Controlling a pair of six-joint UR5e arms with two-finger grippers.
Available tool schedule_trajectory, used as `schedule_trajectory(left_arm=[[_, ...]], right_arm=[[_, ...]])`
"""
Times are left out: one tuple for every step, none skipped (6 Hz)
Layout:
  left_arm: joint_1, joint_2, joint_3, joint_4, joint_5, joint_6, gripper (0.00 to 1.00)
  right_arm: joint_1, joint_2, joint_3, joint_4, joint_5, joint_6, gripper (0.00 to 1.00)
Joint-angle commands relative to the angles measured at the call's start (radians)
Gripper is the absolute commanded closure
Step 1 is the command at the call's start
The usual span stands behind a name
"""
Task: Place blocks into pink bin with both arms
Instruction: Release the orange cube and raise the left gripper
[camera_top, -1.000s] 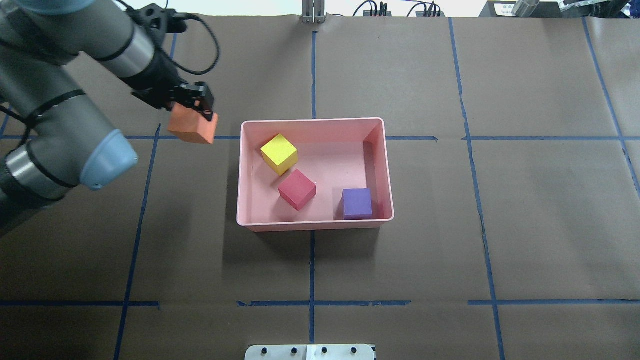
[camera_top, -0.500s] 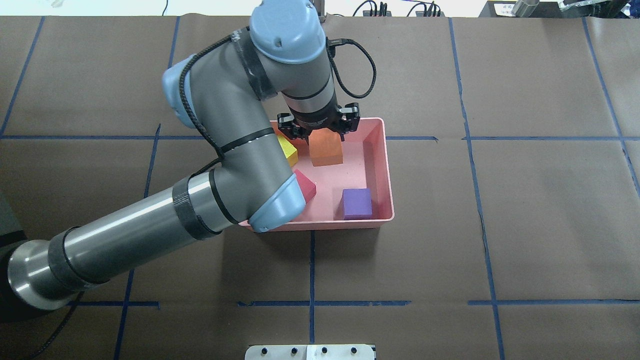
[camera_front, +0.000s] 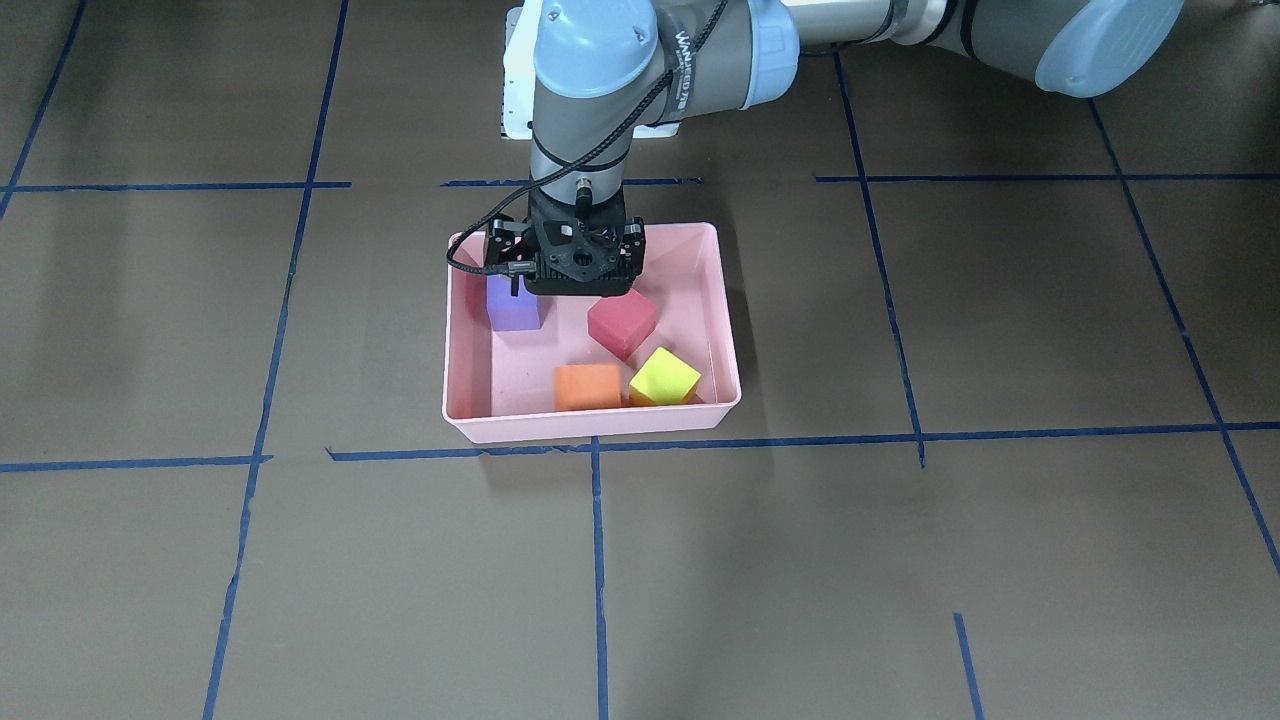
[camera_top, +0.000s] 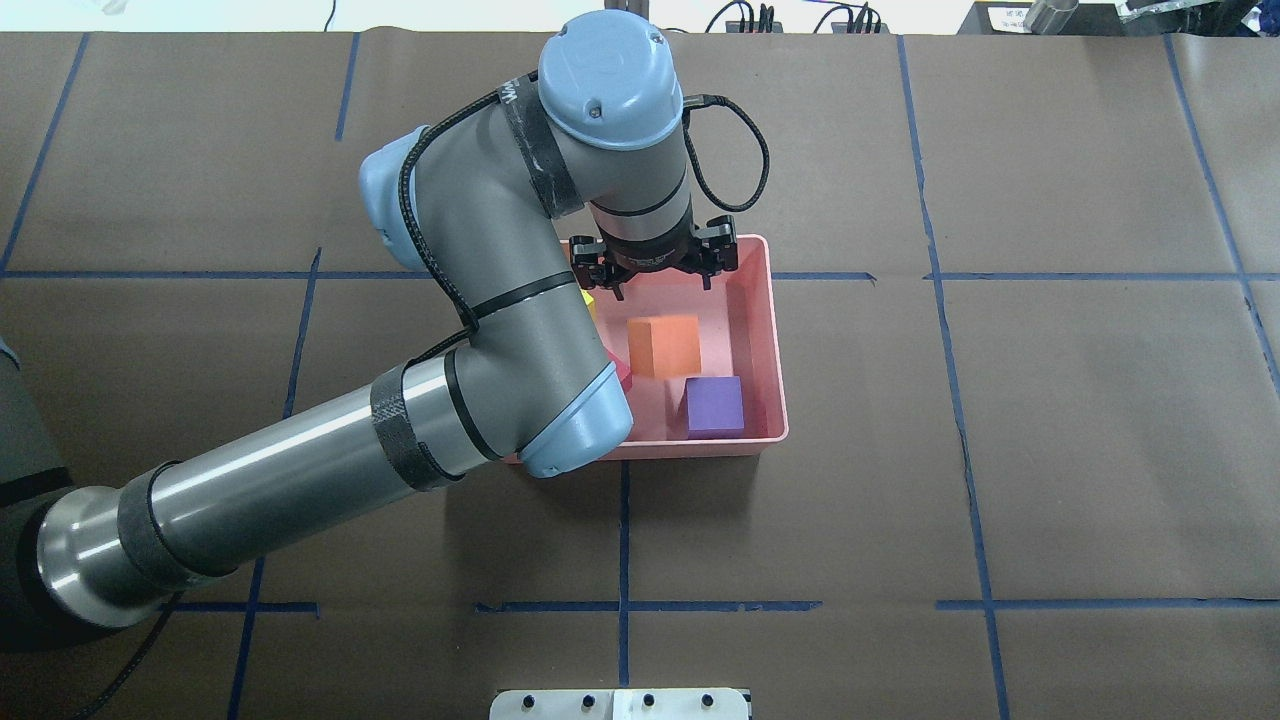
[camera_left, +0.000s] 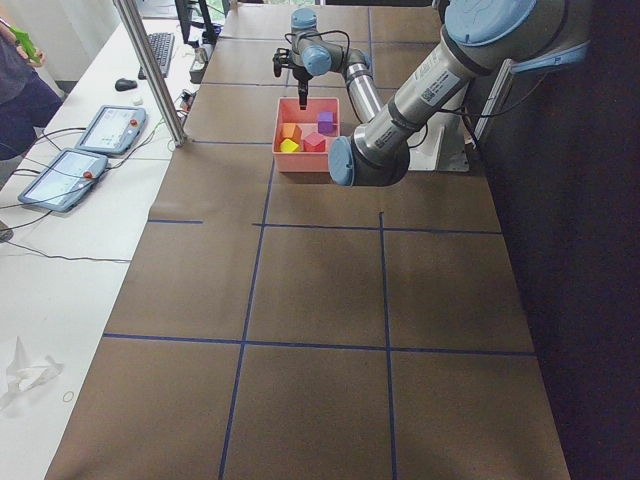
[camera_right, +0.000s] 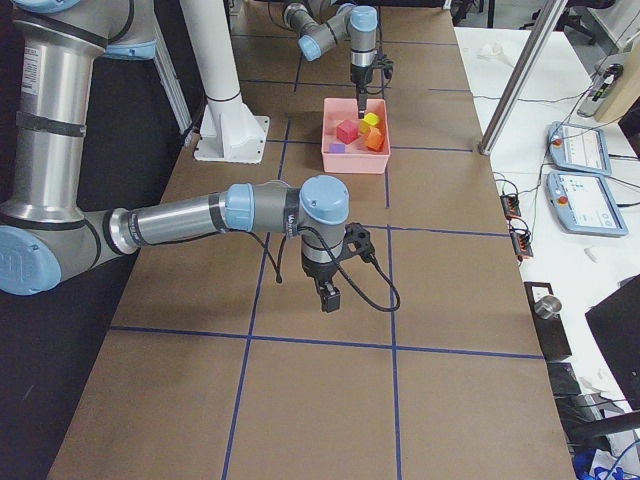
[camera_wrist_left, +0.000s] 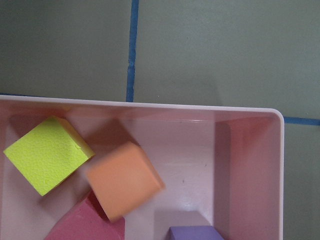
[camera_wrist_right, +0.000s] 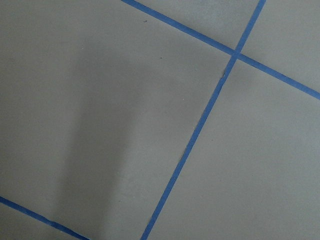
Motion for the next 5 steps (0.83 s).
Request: schedule_trajectory(left_arm=[[-0.073, 0.163, -0.178, 0.084, -0.076, 0.209, 0.00], [-0.149, 0.310, -0.284, 0.113, -0.115, 0.415, 0.00], [-0.282, 0.437, -0.323, 0.117, -0.184, 0.689, 0.00], [-0.428, 0.552, -0.322, 0.117, -0.262, 0.912, 0.00], [-0.572, 0.690, -0.314, 0.117, -0.274, 1.093, 0.00]], right_arm=[[0.000, -0.026, -0.004, 0.000, 0.000, -0.003, 0.00], [0.029, -0.037, -0.020, 0.000, -0.005, -0.012, 0.00], [0.072, -0.044, -0.059, 0.002, 0.001, -0.009, 0.00], [0.075, -0.045, -0.061, 0.002, 0.019, 0.025, 0.00], [0.074, -0.026, -0.058, 0.005, 0.021, 0.153, 0.00]])
